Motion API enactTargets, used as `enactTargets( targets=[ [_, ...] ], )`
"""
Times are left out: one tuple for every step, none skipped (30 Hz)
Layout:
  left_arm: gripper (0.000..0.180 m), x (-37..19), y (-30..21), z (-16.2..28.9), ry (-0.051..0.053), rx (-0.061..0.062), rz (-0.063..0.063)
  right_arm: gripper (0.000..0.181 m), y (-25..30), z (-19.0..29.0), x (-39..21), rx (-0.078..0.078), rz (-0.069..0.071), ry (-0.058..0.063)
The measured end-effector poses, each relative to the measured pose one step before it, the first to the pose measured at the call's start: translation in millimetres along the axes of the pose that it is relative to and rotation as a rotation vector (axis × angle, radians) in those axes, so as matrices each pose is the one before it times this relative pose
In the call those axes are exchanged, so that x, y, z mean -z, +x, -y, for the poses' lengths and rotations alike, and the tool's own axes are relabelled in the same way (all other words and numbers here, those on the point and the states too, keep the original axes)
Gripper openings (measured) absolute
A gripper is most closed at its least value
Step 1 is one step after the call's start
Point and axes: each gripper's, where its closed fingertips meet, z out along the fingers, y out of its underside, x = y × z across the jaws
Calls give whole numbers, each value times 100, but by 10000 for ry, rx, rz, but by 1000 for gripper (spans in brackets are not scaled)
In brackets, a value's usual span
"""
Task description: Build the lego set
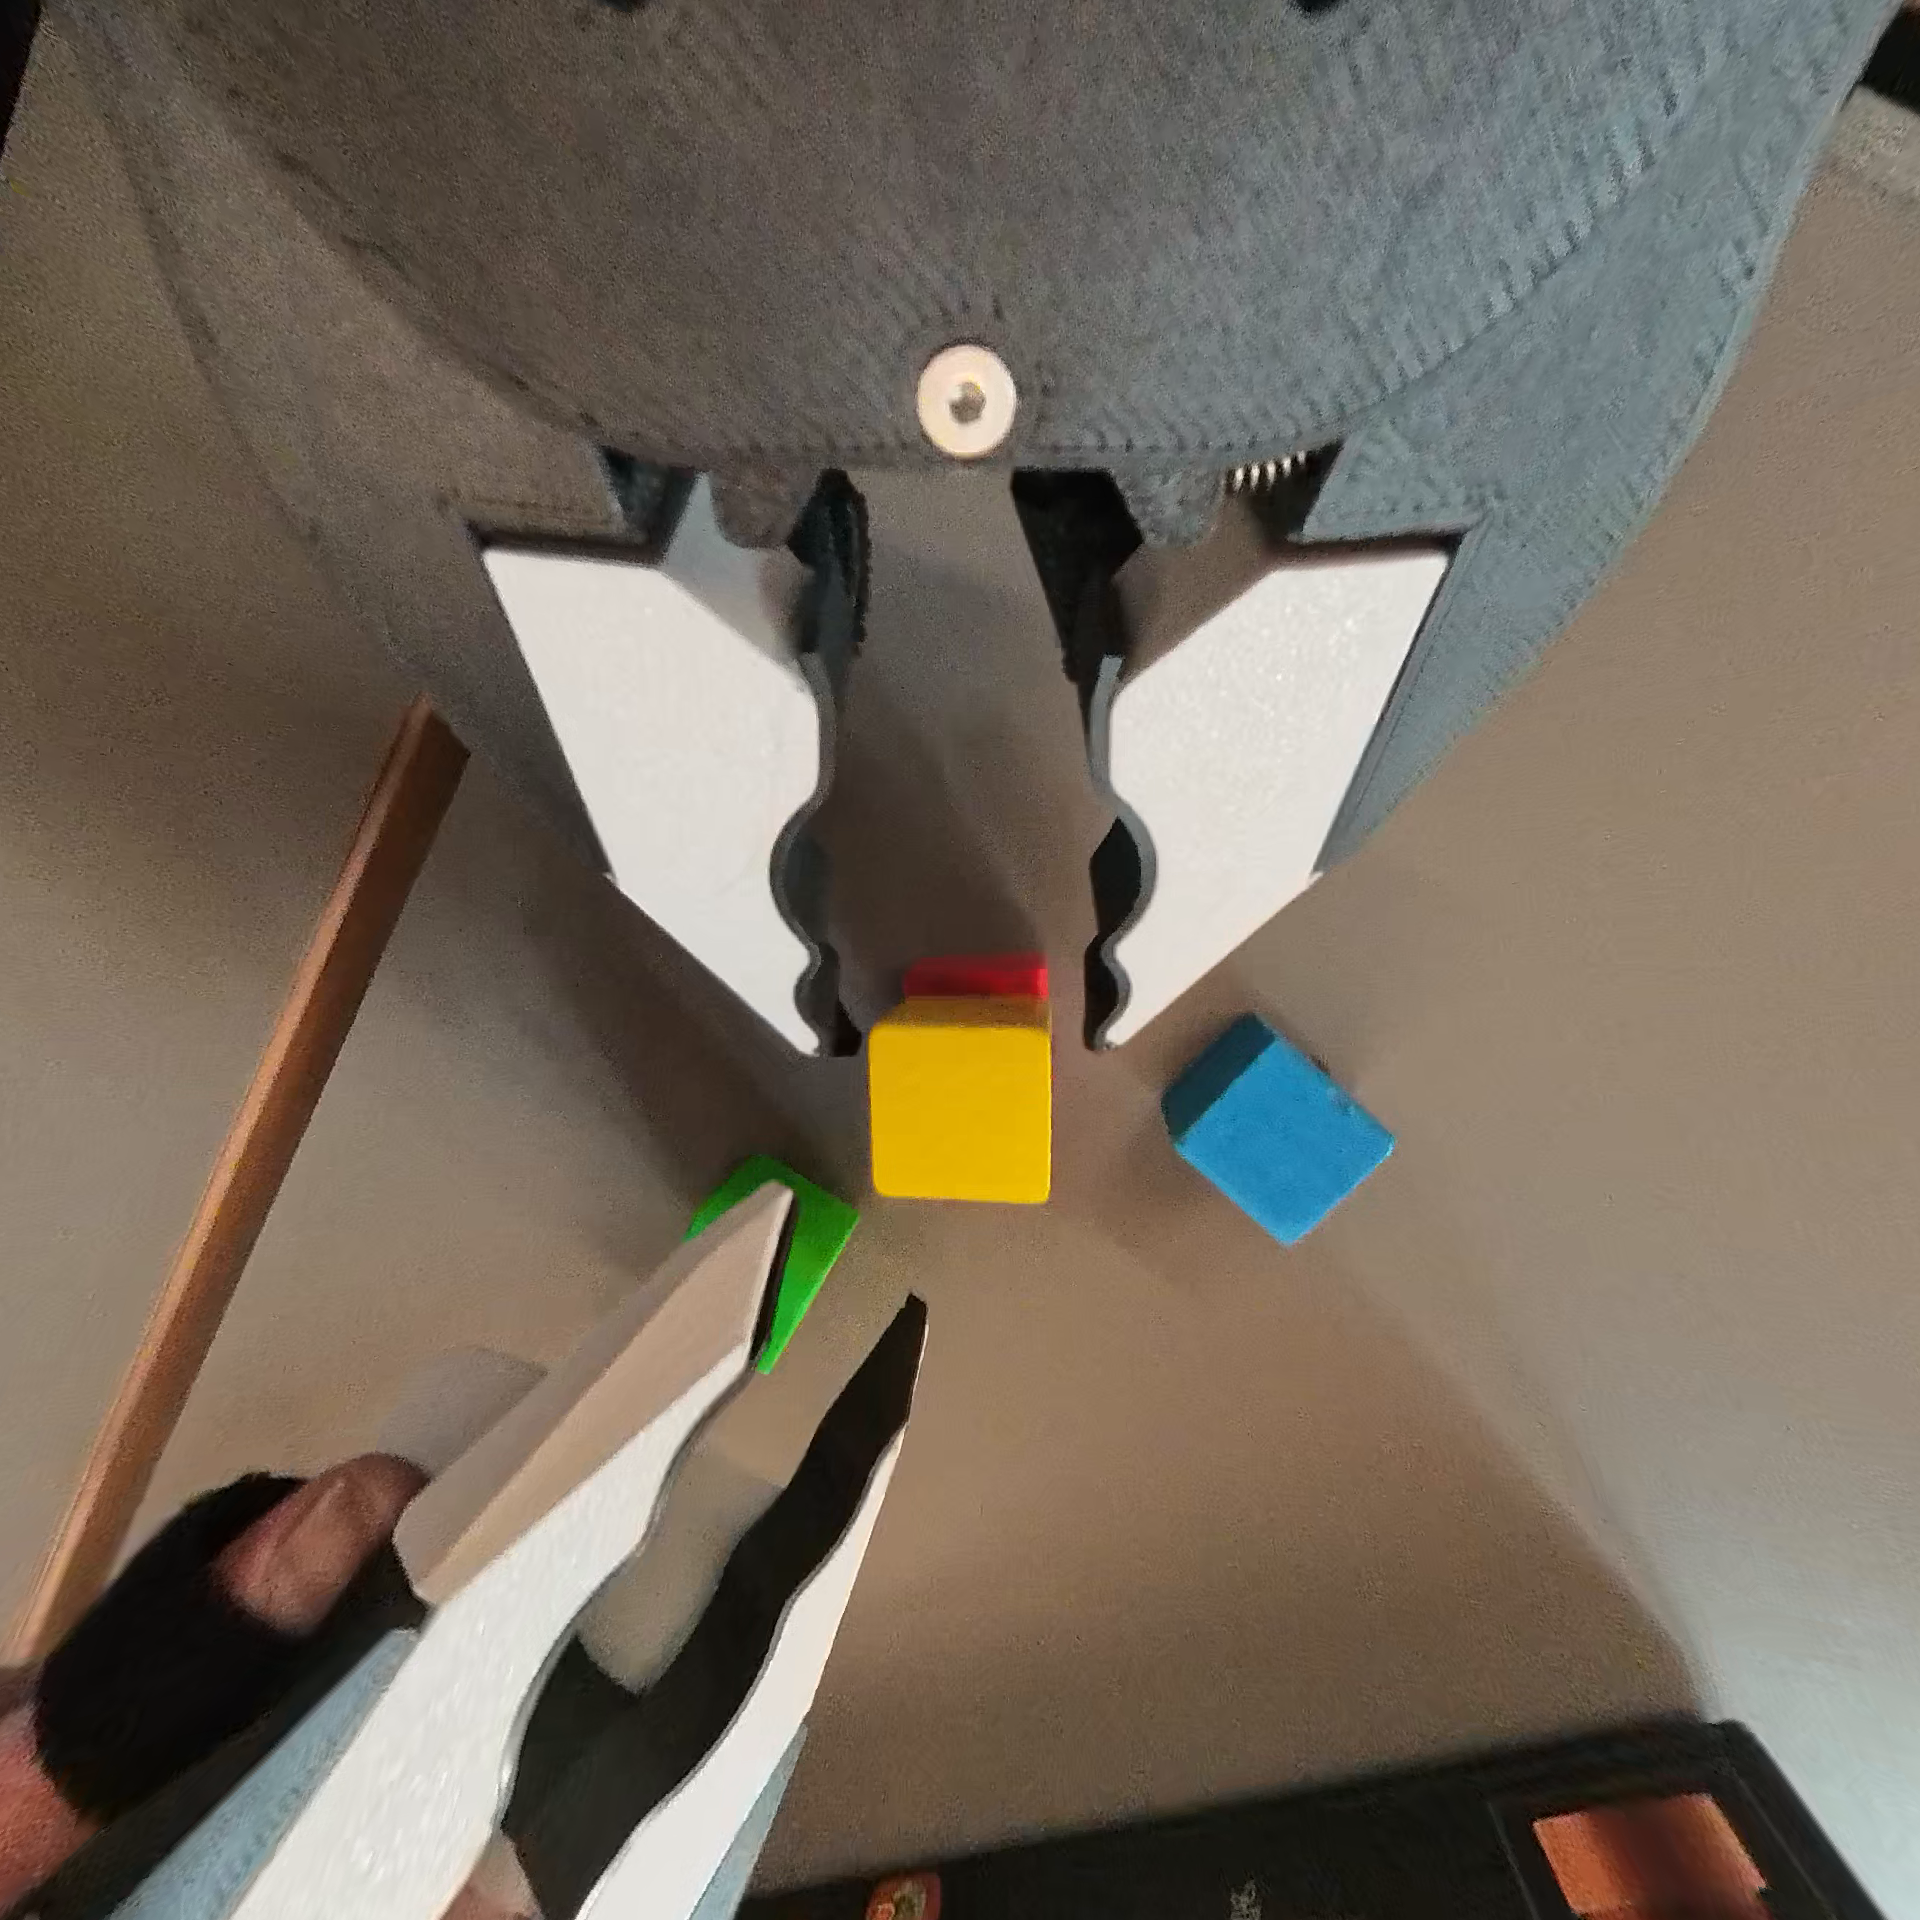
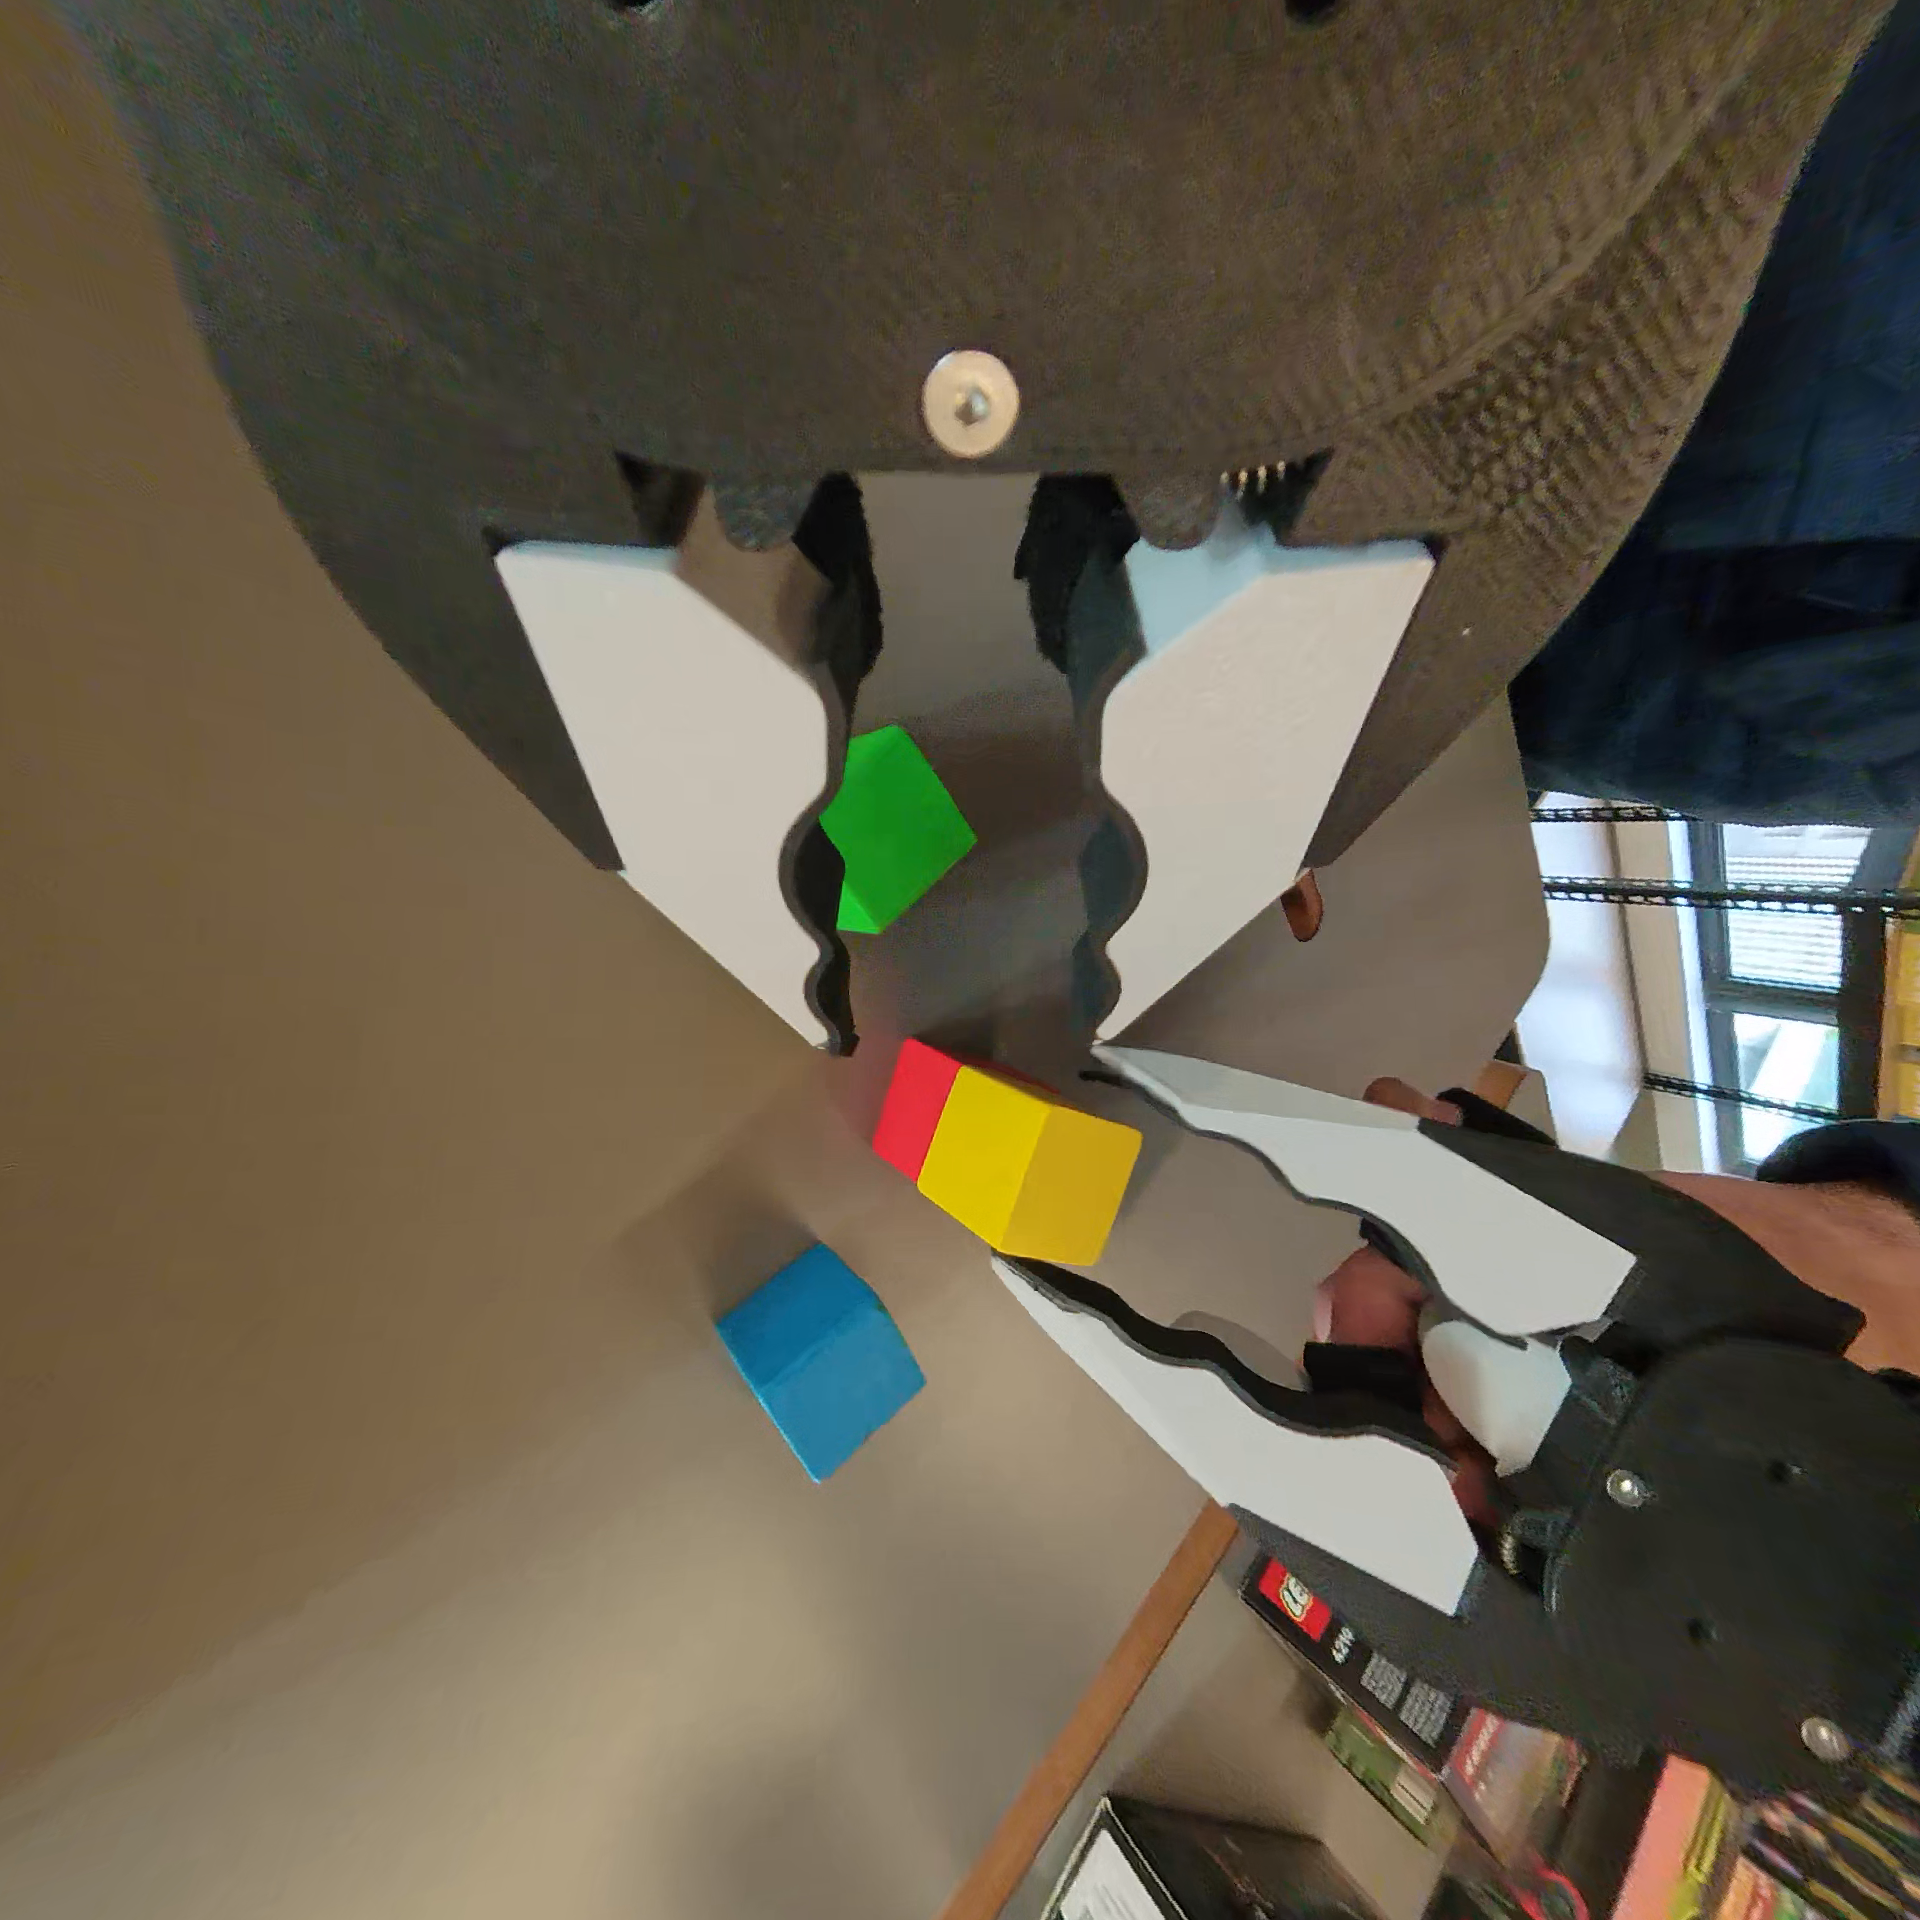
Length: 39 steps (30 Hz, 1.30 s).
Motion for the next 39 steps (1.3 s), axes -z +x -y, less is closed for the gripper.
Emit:
enactTargets(
  targets=[
    [38,-263,-118,185,-88,-42,-6,43,98,-68,148,126,-142,-69],
    [33,-228,-214,90,-91,-34,51,43,90,12,208,117,-135,-22],
    [33,-105,-42,242,71,72,-74,42,23,51,313,36,-47,61],
    [32,42,53,270,128,194,-187,42,31,63,319,-34,-33,88],
    [32,215,-346,189,119,258,32,42,119,-29,379,-48,-83,57],
    [32,341,-479,141,168,360,52,41,158,-56,378,0,-115,66],
    [32,372,-436,14,179,472,-36,42,223,-93,432,13,-130,80],
    [32,339,-451,-261,48,427,-16,42,235,-172,480,-20,-123,56],
    [32,340,-630,-436,-34,155,149,42,201,-261,461,-36,-93,25],
    [32,266,-607,-545,-86,-8,184,43,162,-314,457,-2,-83,5],
    [32,132,-191,-612,-137,8,-49,43,175,-346,400,20,-88,7],
    [33,77,-72,-453,-61,-36,-37,43,165,-347,388,-6,-60,6],
    [37,45,-343,-473,-122,-191,246,43,87,-309,371,-35,-17,-16],
    [39,-52,-135,-555,-201,-233,138,43,166,-301,340,-35,-83,-11],
    [41,-118,254,-436,-110,-37,-124,44,210,-296,363,23,-126,-17],
    [42,-180,262,-545,-156,86,-136,44,178,-408,355,89,-98,-104],
    [46,-163,23,-586,-151,33,62,45,246,-464,333,125,-180,-175],
    [50,-80,30,-546,-121,-43,106,46,310,-290,491,143,-221,-64],
    [55,-30,85,-516,-118,-12,98,46,276,-138,607,86,-169,38],
    [59,21,93,-449,-71,26,111,46,370,-96,613,16,-164,73],
    [59,169,83,-279,58,-17,140,49,618,-75,786,21,-295,74],
    [59,167,111,-349,22,22,90,51,771,-158,810,13,-331,93],
    [61,172,230,-266,28,108,-16,52,943,-157,907,-21,-388,94],
    [63,179,275,-298,-43,67,-42,56,1168,-95,1070,-7,-485,76],
    [63,193,123,-407,-150,-105,75,62,1326,10,1250,47,-612,105],
    [63,208,165,-389,-129,-115,47,67,1641,-3,1417,41,-658,179],
    [64,188,243,-304,-48,28,-46,69,1941,-121,1497,-91,-669,178],
    [64,201,216,-264,-14,126,-53,70,2105,-158,1594,-221,-668,204],
    [63,218,19,-241,-8,56,65,75,2690,-274,1607,-242,-803,175],
    [61,246,23,-231,-27,-5,62,82,3044,-464,1617,-252,-900,84],
    [60,221,203,-81,1,43,-53,82,3203,-687,1477,-350,-765,28],
    [59,257,322,164,52,37,-69,83,3381,-727,1332,-498,-718,39],
    [58,297,475,502,74,-151,-39,85,3561,-752,1116,-583,-641,29],
    [57,309,716,956,138,-283,-85,87,3533,-744,1102,-623,-624,-3],
    [56,289,717,1411,229,-289,-25,88,3560,-836,680,-588,-575,-30],
    [55,162,985,1851,332,-220,-178,88,3303,-895,429,-586,-464,-44],
    [55,-72,1191,2110,337,-202,-287,89,3085,-777,273,-566,-413,-43],
    [55,-377,1370,2345,339,-239,-349,91,2809,-866,22,-554,-312,-100],
    [57,-749,1561,2496,320,-285,-426,92,2439,-845,-182,-624,-190,-165]
  ],
)
